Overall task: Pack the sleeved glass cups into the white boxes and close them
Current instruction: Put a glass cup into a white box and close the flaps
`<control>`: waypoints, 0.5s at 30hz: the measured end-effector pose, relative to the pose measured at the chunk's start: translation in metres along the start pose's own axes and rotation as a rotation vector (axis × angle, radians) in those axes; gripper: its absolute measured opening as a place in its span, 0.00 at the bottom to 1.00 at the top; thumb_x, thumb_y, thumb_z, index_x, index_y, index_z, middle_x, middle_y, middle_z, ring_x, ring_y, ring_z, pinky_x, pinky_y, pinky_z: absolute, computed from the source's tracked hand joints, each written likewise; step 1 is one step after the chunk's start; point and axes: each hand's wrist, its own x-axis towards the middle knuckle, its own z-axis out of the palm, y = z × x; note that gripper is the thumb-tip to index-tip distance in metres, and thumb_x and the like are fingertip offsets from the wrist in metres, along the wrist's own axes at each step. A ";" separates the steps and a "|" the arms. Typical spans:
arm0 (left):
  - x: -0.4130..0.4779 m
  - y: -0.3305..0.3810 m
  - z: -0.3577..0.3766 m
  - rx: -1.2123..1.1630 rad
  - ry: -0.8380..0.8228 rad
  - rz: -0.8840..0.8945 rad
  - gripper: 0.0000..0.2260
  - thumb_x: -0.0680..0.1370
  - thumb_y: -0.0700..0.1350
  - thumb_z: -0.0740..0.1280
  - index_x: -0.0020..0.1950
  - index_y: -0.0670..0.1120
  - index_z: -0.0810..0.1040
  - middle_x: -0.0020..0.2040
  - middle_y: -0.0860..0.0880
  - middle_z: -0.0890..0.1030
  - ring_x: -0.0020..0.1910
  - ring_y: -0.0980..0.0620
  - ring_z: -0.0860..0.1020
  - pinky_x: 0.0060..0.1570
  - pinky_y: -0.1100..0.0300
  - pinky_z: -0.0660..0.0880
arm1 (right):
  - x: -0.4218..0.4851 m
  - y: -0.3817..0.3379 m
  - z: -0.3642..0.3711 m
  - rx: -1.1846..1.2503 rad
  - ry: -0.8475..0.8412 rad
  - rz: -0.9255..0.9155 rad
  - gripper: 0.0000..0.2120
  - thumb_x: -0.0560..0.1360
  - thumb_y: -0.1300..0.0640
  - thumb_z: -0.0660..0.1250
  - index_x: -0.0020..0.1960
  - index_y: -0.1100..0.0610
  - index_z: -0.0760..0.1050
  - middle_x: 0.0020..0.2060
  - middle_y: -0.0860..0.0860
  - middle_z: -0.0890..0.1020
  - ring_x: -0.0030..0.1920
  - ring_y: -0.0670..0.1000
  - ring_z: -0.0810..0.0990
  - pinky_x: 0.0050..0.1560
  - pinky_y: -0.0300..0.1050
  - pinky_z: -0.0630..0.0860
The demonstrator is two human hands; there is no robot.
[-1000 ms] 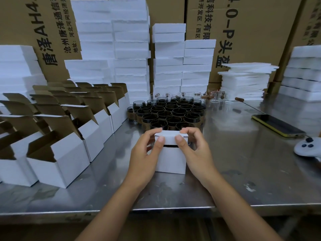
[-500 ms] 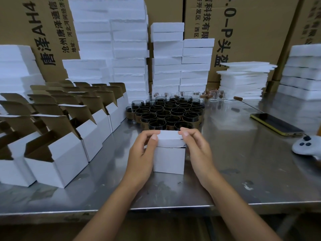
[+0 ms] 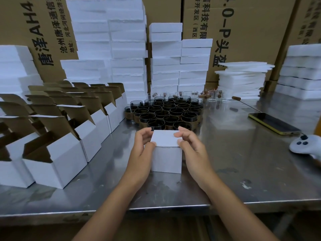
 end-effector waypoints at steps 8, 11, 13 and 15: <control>0.000 -0.001 -0.001 -0.058 -0.065 -0.046 0.12 0.82 0.46 0.56 0.60 0.63 0.68 0.55 0.65 0.72 0.45 0.72 0.74 0.38 0.75 0.72 | -0.006 -0.002 0.002 -0.107 0.094 -0.044 0.06 0.78 0.54 0.63 0.49 0.43 0.76 0.59 0.44 0.75 0.57 0.39 0.74 0.49 0.34 0.70; 0.000 -0.002 -0.002 -0.058 -0.080 -0.065 0.11 0.81 0.48 0.57 0.61 0.63 0.68 0.55 0.65 0.72 0.45 0.71 0.74 0.36 0.74 0.72 | -0.007 -0.003 0.001 -0.151 0.156 -0.078 0.04 0.78 0.54 0.63 0.47 0.48 0.77 0.51 0.48 0.78 0.49 0.42 0.77 0.46 0.35 0.71; 0.000 -0.001 -0.002 -0.080 -0.078 -0.047 0.11 0.81 0.46 0.58 0.59 0.61 0.69 0.54 0.63 0.74 0.45 0.71 0.75 0.36 0.75 0.71 | -0.009 -0.003 0.002 -0.164 0.146 -0.073 0.04 0.78 0.53 0.63 0.47 0.47 0.76 0.50 0.47 0.78 0.48 0.41 0.76 0.44 0.32 0.71; 0.001 0.000 -0.002 -0.120 -0.085 -0.050 0.11 0.80 0.44 0.59 0.57 0.60 0.71 0.53 0.61 0.75 0.44 0.69 0.76 0.35 0.75 0.72 | -0.012 -0.003 0.002 -0.210 0.112 -0.072 0.03 0.77 0.52 0.64 0.49 0.46 0.75 0.52 0.43 0.75 0.50 0.39 0.75 0.44 0.29 0.71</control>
